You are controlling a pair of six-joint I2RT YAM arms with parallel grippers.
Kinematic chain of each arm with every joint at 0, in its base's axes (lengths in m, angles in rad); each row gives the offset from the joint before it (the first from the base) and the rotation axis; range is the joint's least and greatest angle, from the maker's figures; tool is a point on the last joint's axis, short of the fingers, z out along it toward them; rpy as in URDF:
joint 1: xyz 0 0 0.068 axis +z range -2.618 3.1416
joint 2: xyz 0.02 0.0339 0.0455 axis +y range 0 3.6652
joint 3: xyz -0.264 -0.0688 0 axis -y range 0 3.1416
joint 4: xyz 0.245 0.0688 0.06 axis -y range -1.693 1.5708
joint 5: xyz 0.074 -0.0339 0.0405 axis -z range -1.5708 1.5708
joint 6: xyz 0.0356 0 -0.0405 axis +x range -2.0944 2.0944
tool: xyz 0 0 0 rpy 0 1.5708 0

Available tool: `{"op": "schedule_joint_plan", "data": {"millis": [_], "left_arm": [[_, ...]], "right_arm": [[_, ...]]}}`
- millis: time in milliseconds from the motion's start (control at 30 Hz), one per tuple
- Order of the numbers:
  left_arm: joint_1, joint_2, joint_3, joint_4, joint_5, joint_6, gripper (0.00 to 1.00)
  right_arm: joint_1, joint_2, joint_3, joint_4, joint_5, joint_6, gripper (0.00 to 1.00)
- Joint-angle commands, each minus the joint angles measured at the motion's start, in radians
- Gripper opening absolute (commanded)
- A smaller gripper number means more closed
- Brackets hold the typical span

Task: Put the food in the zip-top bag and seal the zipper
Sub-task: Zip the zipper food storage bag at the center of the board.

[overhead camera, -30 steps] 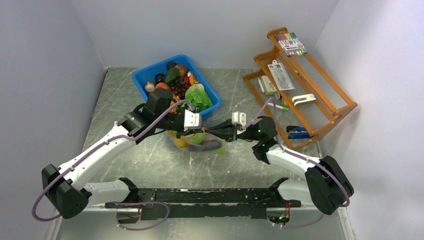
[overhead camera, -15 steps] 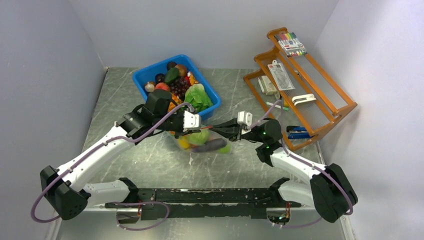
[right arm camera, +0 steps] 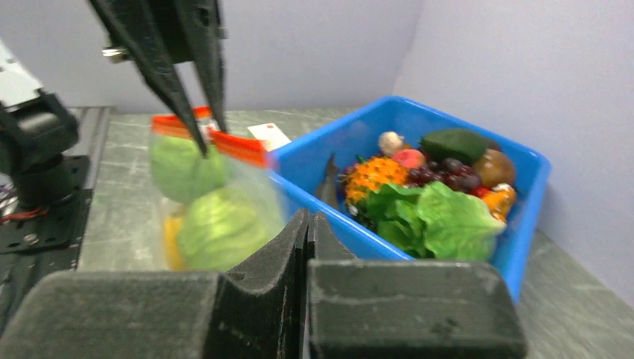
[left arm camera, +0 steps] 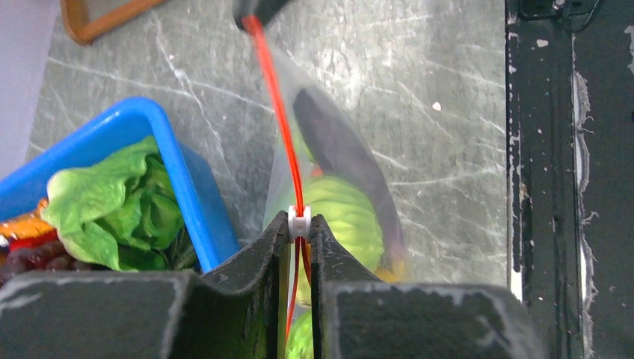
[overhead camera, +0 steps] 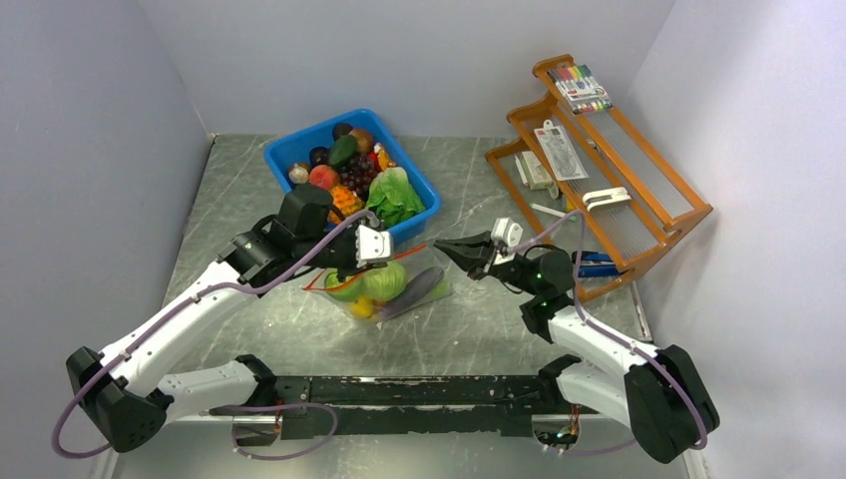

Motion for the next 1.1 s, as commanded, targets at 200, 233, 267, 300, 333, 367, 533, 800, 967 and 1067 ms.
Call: {"op": "schedule_joint_plan", "data": {"millis": [200,233,267,300,333,367,533,800,967,1067], "left_arm": [[0.01,-0.092,-0.022,-0.084,-0.02,-0.04,0.07],[0.011,-0.095,-0.023,-0.076,-0.011,-0.042,0.07],[0.011,-0.099,-0.024,-0.071,-0.006,-0.043,0.07],[0.01,-0.1,-0.023,-0.064,0.003,-0.042,0.07],[0.01,-0.098,-0.022,-0.058,0.009,-0.04,0.07],[0.01,-0.095,-0.019,-0.055,0.016,-0.04,0.07],[0.011,-0.058,0.01,-0.05,0.054,-0.031,0.07],[0.01,-0.067,-0.008,-0.015,0.072,-0.038,0.07],[0.01,-0.072,-0.009,-0.012,0.077,-0.041,0.07],[0.011,-0.072,-0.023,-0.003,0.083,-0.041,0.07]], "right_arm": [[-0.063,-0.017,-0.02,0.079,-0.067,0.028,0.0],[-0.063,-0.014,-0.002,0.051,-0.134,0.007,0.0],[-0.063,-0.014,0.016,0.019,-0.181,0.001,0.0],[-0.062,-0.02,0.036,-0.025,-0.203,-0.005,0.02],[-0.062,-0.032,0.059,-0.084,-0.213,-0.021,0.11],[-0.059,-0.048,0.082,-0.144,-0.224,-0.051,0.25],[-0.006,-0.061,0.203,-0.43,-0.284,-0.217,0.52],[0.123,0.106,0.311,-0.466,-0.256,-0.275,0.55],[0.171,0.191,0.345,-0.417,-0.285,-0.246,0.53],[0.195,0.228,0.36,-0.374,-0.302,-0.224,0.4]]}}
